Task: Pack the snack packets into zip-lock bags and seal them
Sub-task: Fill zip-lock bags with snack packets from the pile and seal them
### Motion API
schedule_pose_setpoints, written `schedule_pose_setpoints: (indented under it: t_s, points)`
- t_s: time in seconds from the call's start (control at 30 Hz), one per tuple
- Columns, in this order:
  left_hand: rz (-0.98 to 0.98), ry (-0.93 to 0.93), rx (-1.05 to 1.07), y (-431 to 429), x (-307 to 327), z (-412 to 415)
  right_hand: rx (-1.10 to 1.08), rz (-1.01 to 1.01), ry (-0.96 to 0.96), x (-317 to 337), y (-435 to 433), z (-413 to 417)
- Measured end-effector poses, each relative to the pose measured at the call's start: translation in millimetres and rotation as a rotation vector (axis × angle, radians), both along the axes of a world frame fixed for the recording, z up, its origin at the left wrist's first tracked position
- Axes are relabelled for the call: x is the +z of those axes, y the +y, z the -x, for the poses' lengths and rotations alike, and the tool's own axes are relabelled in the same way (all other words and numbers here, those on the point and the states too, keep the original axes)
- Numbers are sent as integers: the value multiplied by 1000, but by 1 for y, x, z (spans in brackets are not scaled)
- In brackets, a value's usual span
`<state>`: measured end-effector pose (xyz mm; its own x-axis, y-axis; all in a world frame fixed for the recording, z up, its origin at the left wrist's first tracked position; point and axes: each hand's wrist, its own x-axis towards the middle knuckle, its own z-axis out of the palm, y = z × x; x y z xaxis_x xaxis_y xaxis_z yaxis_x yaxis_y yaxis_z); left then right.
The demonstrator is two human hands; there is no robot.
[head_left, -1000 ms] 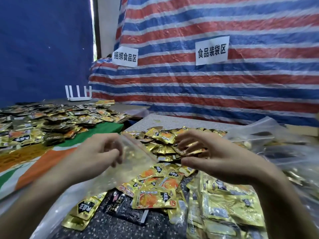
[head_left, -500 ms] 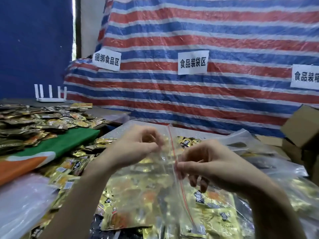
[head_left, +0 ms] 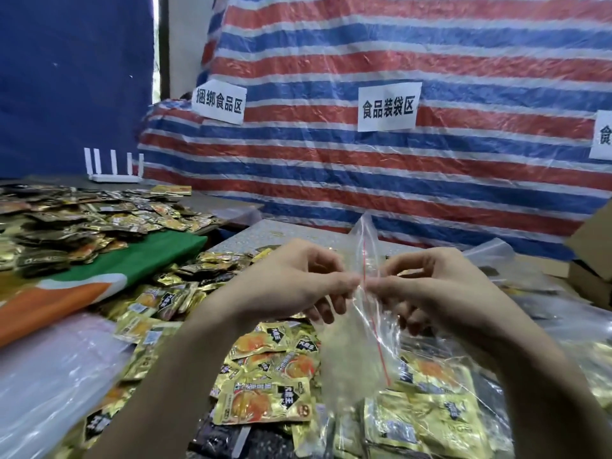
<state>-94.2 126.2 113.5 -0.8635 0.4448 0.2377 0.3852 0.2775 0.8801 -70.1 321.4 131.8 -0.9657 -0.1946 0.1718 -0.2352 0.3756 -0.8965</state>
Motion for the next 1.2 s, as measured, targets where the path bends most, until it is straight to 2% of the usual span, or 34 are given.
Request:
schedule_pose_setpoints:
  t_s: [0.13,0.2,0.3,0.37,0.43,0.6,0.7,0.8,0.97,1.03,1.2]
  points:
    - [-17,16,81,-14,4,0,-119,-11,24,2,5,1]
    - [-130,-8,149,-24,9,1,-158,9,42,4,12,0]
    - [-398,-145,171,-38,15,5,-167,-56,126,6,21,-4]
    - [-498,-232,151,-42,16,7,-117,-153,220,7,24,-9]
    - [-507,-296,85,-39,16,7,-52,-238,378,9,22,-15]
    - [-517,-388,-18,-26,10,12,105,-293,670,12,17,-22]
    - [-570,-422,-21,-20,6,14,231,-377,557,12,18,-22]
    - [-586,-502,-66,-21,4,17,356,-373,420,11,17,-21]
    - [-633,-524,-96,-43,-3,37,260,-297,437,10,23,-14]
    - [-504,-449,36,-58,-12,55,232,-292,445,9,23,-12]
    - [-17,-100,760,-79,-69,113,254,-391,412,4,14,-8]
